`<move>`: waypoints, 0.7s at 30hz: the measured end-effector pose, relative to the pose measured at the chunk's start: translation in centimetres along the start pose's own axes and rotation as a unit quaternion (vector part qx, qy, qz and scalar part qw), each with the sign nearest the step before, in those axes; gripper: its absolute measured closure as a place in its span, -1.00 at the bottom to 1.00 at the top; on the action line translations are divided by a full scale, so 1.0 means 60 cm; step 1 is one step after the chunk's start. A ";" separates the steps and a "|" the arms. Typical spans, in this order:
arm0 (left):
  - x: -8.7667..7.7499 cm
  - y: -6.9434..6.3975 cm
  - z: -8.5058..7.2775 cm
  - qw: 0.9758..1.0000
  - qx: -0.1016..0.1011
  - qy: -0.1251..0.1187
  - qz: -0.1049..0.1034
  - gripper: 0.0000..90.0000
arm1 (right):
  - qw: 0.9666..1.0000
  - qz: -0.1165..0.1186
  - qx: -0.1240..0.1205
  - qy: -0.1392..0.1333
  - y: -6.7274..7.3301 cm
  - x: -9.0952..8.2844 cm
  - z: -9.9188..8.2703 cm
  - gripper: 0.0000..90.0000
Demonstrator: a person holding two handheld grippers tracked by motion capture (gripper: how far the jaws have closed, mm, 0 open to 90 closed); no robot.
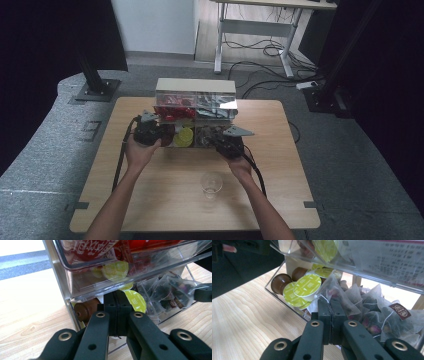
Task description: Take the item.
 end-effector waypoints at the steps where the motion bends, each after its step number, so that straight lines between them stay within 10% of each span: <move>1: 0.000 0.000 0.000 1.000 0.000 0.000 0.000 0.99 | 1.000 0.001 0.001 -0.001 0.000 -0.003 0.001 0.97; 21: 0.001 -0.002 0.001 1.000 0.000 0.001 0.000 0.99 | 1.000 0.008 0.008 -0.022 -0.007 -0.041 0.005 0.97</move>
Point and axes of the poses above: each handheld gripper's, and its own axes: x roughly forward along the jaws, z roughly out of its top, y roughly to its left, the point moved 10 cm from there along x, roughly forward along the jaws, and after that the axes turned 6 degrees about -z, right-handed, at the moved point
